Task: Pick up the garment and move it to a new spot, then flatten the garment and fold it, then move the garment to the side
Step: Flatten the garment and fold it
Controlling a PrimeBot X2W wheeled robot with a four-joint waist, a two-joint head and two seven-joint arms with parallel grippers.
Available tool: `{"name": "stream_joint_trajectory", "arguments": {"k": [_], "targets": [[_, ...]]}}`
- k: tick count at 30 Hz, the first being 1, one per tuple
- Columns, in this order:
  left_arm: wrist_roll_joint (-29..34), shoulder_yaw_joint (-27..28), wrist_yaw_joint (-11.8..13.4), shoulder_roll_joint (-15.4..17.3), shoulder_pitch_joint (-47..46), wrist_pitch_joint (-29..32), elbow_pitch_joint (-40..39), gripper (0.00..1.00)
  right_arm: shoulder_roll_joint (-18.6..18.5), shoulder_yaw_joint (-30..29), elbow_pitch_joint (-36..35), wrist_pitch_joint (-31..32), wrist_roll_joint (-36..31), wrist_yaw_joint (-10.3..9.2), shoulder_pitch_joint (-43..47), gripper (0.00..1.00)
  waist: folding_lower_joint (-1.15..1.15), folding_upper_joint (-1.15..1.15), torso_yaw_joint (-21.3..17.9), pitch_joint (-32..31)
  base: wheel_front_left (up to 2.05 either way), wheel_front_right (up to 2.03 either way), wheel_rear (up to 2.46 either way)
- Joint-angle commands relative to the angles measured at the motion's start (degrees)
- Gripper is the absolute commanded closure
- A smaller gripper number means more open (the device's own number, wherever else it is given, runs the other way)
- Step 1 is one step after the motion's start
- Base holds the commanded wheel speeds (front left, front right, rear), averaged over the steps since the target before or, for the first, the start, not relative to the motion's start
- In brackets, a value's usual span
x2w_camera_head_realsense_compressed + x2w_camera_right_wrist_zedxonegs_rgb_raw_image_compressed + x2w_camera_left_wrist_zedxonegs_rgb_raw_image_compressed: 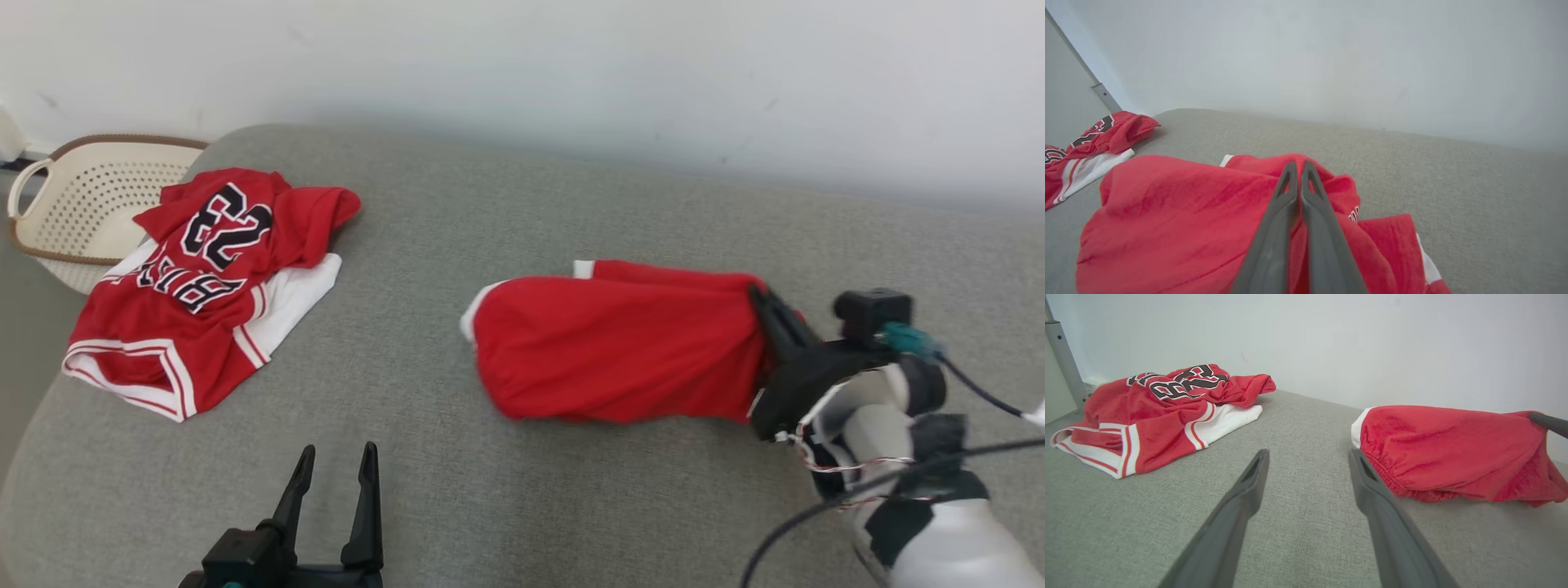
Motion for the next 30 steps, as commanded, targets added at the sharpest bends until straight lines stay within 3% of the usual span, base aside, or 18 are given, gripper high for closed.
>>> {"name": "stream_joint_trajectory", "arguments": {"k": [1, 10, 20, 21, 22, 23, 30], "targets": [[-0.26, 0.00, 0.22, 0.03, 0.84, -0.22, 0.16, 0.00, -1.13, -2.37, -2.37, -0.29, -0.86, 0.00, 2.34, 1.00, 0.00, 0.00, -1.06, -0.39, 0.00, 0.00, 0.00], [-0.77, -0.92, 0.25, 0.02, 0.98, -0.22, 0.33, 0.00, -2.86, -15.93, -11.16, -0.24, -4.04, 0.00, 15.68, 1.00, 0.00, 0.00, -2.03, -0.41, 0.00, 0.00, 0.00], [-1.15, -2.18, 0.02, 0.02, 0.73, -0.22, 0.84, 0.00, 1.43, -22.68, -19.72, 2.57, -8.73, 0.00, 29.12, 0.99, 0.00, 0.00, -3.56, -0.72, 0.00, 0.00, 0.00], [-1.13, -2.42, -0.11, 0.02, 0.56, -0.22, 0.91, 0.00, 1.79, -23.06, -20.17, 2.99, -9.31, 0.00, 29.63, 0.84, 0.00, 0.00, -3.85, -0.68, 0.00, 0.00, 0.00], [-1.12, -2.64, -0.28, 0.02, 0.31, -0.22, 1.01, 0.00, 2.33, -23.76, -20.72, 3.01, -9.57, 0.00, 29.88, 0.09, 0.00, 0.00, -4.16, -0.55, 0.00, 0.00, 0.00], [-1.07, -2.74, -0.36, 0.02, 0.05, -0.22, 1.06, 0.00, 2.79, -24.22, -21.11, 3.12, -9.99, 0.00, 30.19, 0.00, 0.00, 0.00, -4.50, -0.53, 0.00, 0.00, 0.00], [-0.62, -3.12, -0.54, 0.03, -0.64, -0.22, 1.47, 0.00, 4.09, -28.85, -24.77, 2.39, -13.41, 0.00, 32.33, 0.00, 0.00, 0.00, -6.40, -0.41, 0.00, 0.00, 0.00]]}}
